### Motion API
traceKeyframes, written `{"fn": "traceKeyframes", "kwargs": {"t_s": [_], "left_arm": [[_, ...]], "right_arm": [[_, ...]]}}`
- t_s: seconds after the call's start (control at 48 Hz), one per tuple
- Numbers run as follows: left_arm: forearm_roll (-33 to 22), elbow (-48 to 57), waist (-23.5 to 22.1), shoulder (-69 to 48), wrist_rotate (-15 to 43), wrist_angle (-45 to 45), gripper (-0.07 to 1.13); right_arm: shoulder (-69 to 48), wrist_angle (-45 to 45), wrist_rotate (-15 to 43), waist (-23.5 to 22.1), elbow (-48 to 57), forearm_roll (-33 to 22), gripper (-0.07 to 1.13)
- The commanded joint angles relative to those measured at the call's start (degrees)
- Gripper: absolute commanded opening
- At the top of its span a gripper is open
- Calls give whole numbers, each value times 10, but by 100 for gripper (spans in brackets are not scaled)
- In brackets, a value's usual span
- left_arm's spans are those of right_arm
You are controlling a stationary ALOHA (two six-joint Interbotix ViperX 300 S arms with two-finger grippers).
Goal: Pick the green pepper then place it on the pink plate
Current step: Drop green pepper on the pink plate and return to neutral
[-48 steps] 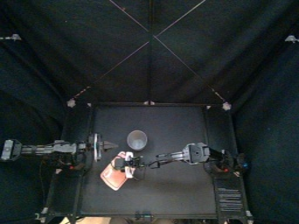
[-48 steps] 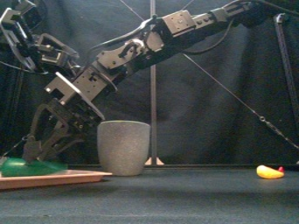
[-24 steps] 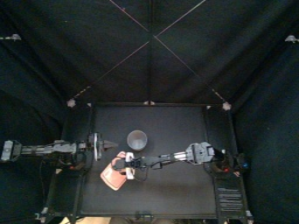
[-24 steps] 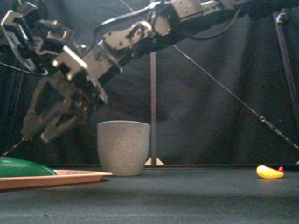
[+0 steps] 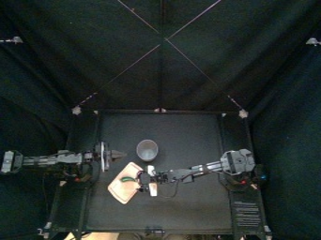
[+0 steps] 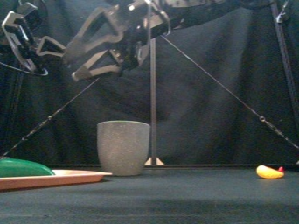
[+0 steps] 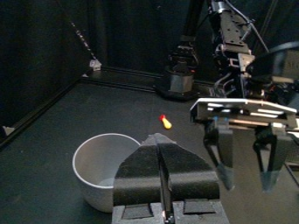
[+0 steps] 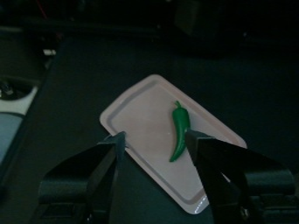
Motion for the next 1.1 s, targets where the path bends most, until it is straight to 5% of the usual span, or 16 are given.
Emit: {"fn": "traceKeyframes", "kwargs": {"t_s": [0.021, 0.604, 1.104], "left_arm": [[4, -7, 4, 0, 1, -3, 4], [7, -7, 5, -1, 1, -4, 3], [13, -11, 5, -1, 1, -5, 3]], "right_arm": [[-73, -74, 0, 2, 54, 1, 91], [-279, -257, -2, -15, 323, 34, 91], [-334, -295, -7, -52, 396, 25, 91]]}}
